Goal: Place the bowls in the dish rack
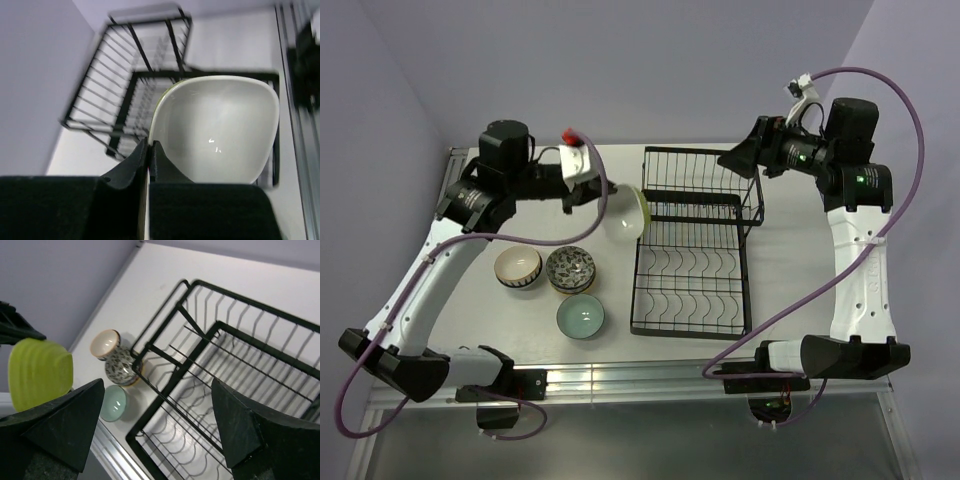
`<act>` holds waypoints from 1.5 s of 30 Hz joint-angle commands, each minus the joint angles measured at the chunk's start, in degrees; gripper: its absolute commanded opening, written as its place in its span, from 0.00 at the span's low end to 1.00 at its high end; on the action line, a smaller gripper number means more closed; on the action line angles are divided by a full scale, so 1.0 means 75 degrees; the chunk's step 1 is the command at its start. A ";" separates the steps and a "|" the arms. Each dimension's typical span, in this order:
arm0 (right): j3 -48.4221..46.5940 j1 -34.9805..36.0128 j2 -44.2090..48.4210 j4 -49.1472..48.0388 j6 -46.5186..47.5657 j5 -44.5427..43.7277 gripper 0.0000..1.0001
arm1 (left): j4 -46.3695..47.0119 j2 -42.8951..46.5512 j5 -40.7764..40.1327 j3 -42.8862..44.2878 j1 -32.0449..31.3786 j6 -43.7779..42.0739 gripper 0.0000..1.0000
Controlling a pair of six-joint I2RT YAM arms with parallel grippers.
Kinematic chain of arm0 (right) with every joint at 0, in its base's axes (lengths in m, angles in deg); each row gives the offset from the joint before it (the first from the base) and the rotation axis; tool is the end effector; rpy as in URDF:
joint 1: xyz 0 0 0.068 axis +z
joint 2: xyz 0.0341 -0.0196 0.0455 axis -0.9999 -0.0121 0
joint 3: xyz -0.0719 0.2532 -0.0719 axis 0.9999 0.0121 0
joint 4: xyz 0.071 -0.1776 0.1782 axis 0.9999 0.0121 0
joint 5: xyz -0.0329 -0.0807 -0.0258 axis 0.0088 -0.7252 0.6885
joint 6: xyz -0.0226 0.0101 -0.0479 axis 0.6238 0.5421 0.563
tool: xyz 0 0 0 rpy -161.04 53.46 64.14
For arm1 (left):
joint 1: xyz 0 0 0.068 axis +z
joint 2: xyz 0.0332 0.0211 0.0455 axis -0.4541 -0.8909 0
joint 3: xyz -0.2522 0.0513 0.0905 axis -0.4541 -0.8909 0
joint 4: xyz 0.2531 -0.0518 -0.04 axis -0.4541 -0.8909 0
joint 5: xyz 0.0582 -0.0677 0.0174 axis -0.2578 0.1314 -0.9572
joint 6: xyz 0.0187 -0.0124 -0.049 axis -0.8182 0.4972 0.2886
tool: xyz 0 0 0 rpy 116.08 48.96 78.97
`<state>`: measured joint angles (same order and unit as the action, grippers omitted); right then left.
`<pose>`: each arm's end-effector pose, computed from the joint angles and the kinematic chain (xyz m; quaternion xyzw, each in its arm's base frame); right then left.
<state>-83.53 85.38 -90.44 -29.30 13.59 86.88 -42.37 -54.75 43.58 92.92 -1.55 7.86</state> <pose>0.2393 0.0100 0.4835 -0.1501 0.7840 0.3509 0.4896 0.2182 -0.1488 0.4556 0.5750 0.5387 -0.3202 0.5260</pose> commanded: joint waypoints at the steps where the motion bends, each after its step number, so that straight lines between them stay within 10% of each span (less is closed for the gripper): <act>1: -0.0686 0.0136 -0.0127 -0.0884 -0.0707 0.0691 0.95 | 0.3040 -0.0223 -0.0098 0.0518 -0.0001 0.2742 0.00; 14: -0.1506 0.0488 -0.0490 -0.2068 -0.2139 0.0808 1.00 | 0.5413 -0.1969 -0.1436 0.1796 -0.0141 0.4632 0.00; 45: -0.1659 0.1437 -0.1205 0.0310 -0.0570 0.1313 0.98 | 0.5097 -0.2404 -0.1096 0.1574 -0.0927 0.2745 0.00</act>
<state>-94.96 95.35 -98.88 -29.33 6.51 97.07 -7.23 -73.15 35.04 103.61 -8.28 28.97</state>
